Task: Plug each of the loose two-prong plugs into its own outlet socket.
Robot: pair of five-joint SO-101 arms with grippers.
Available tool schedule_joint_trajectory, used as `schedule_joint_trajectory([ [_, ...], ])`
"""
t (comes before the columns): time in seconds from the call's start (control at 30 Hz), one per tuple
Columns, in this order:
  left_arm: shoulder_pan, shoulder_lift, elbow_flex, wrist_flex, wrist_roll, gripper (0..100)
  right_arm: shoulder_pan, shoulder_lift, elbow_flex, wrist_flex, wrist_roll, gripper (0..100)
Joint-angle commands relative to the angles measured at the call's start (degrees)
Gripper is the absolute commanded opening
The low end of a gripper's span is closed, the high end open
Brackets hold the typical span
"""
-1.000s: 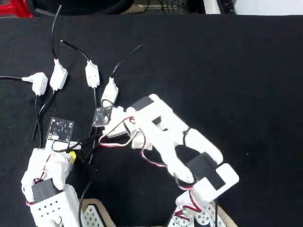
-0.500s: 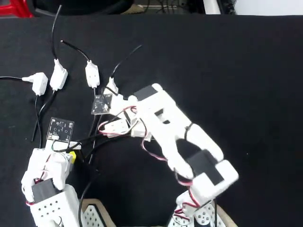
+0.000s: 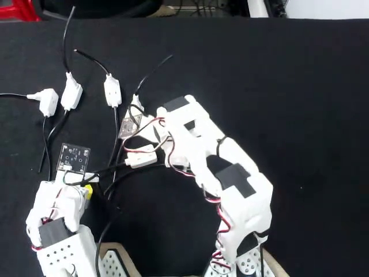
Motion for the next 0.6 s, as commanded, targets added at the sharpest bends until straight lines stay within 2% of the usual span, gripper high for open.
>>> schedule_joint_trajectory([
  [0.0,0.75,-0.44,0.84,0.26,-0.26,26,-2.37,-0.04,-0.04,1.76,0.26,16.2],
  [0.13,0.66,-0.44,0.84,0.26,-0.26,26,-3.34,0.22,-0.13,1.58,-2.37,14.3],
  [0.27,0.57,-0.44,0.84,0.26,-0.26,26,-3.34,0.22,-0.31,1.49,-3.25,1.3],
  [0.47,0.57,-0.44,0.84,0.26,-0.26,26,-3.34,-0.31,-0.13,1.76,-3.43,1.1],
  [0.57,0.57,-0.44,0.84,0.18,-0.26,26,-3.08,-0.4,-0.57,1.14,-6.68,1.1],
])
